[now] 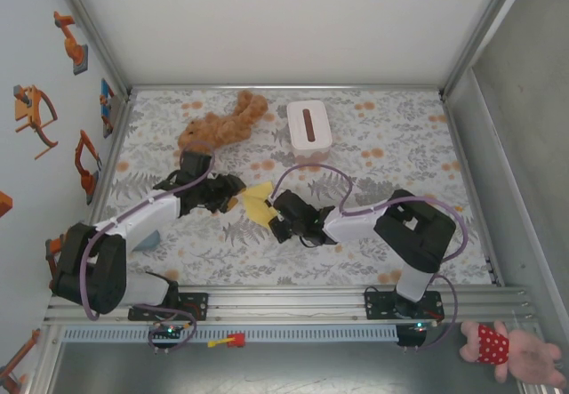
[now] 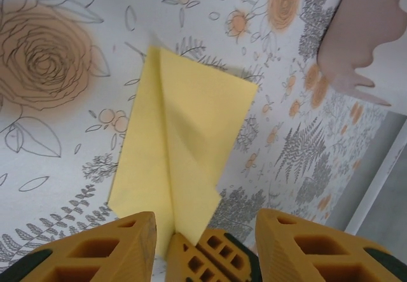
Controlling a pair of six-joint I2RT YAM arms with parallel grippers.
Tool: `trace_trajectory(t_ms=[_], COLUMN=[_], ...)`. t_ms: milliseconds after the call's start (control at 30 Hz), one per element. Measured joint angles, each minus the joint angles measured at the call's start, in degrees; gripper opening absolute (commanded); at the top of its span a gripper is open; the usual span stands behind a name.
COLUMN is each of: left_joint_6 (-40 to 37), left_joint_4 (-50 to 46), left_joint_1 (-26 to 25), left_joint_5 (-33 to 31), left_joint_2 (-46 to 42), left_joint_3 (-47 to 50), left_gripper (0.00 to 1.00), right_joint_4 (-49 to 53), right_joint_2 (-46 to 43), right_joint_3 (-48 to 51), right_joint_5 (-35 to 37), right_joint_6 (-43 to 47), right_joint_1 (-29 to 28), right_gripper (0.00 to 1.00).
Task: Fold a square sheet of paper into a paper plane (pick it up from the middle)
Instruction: Fourth fold the wing at the center of the table.
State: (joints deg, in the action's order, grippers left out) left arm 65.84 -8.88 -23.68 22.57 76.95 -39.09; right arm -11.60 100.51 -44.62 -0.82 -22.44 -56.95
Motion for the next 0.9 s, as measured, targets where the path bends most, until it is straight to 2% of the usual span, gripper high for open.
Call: trace_trajectory(t_ms=[300,533,900], left_joint_6=[2.8,3.6,3.8], left_joint_4=[10.2,17.6,19.8], left_joint_1=[-4.9,-7.3,-7.8], left_joint_5=[1.1,2.3,3.8], left_joint_2=[0.2,6.1,13.5], left_joint_3=[5.1,5.1,3.0], left_gripper=[0.45,0.43,0.29], right_joint_4=[-10.0,-16.2,-18.9], right_joint_2=[0.0,-0.2,-0.2], right_joint_3=[5.3,8.9,10.2], right_joint_5=[-13.0,-20.4,-24.0], right_joint_6=[-6.0,-11.3,-15.5], right_joint_1=[6.5,11.3,12.9], right_gripper=[0.09,0.09,0.09])
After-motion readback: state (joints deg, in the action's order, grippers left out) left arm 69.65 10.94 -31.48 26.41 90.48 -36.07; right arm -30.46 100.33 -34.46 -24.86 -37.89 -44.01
